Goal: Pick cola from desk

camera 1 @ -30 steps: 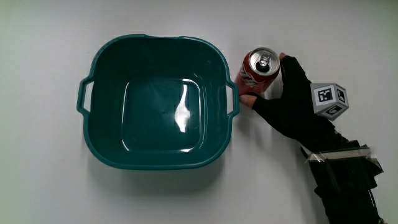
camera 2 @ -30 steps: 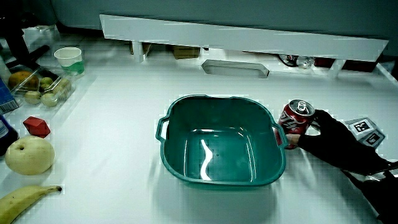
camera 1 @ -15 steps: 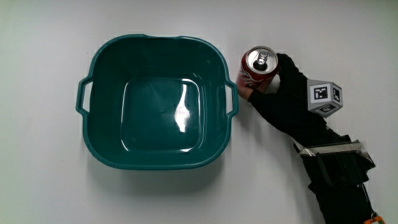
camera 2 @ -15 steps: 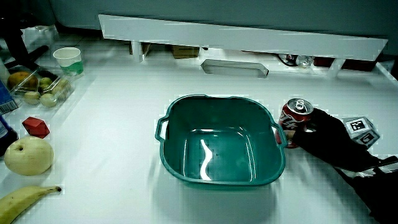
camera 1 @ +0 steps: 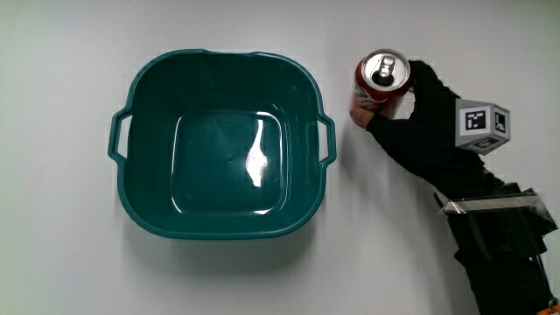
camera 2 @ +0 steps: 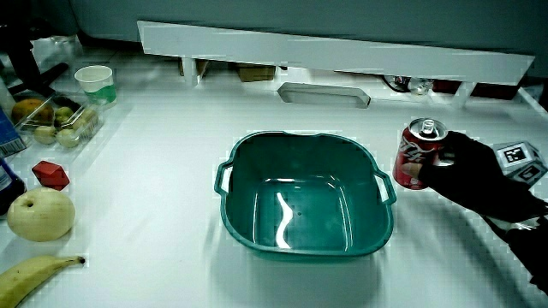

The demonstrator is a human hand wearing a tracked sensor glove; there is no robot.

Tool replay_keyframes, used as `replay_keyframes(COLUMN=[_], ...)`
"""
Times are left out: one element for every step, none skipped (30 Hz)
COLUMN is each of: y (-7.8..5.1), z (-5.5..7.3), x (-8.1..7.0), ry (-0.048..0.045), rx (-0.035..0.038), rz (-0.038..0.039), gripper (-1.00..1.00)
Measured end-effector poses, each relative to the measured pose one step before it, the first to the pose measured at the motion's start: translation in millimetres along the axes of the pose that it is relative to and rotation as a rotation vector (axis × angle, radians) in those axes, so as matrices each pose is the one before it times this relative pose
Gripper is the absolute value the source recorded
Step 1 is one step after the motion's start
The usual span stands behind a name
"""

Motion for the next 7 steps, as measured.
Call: replay_keyframes(y=[-1.22,-0.93,-0.65,-0.37,-0.08,0.20,0.48], z=[5.52,5.64,5.77,5.89,6.02,6.14,6.26], x=[-9.67,-9.63,-9.58,-9.51,-9.44,-9.36,-9.27], ry=[-0.01295,-0.01295,-0.01295,-0.01295,-0.01295,-0.01295,-0.01295], rx=[0.00276,0.00276,0.00276,0.00276,0.00276,0.00276,0.00276], rz=[0.02807,0.02807,0.02807,0.02807,0.02807,0.02807,0.02807], gripper=[1.00,1.00,1.00,1.00,1.00,1.00,1.00])
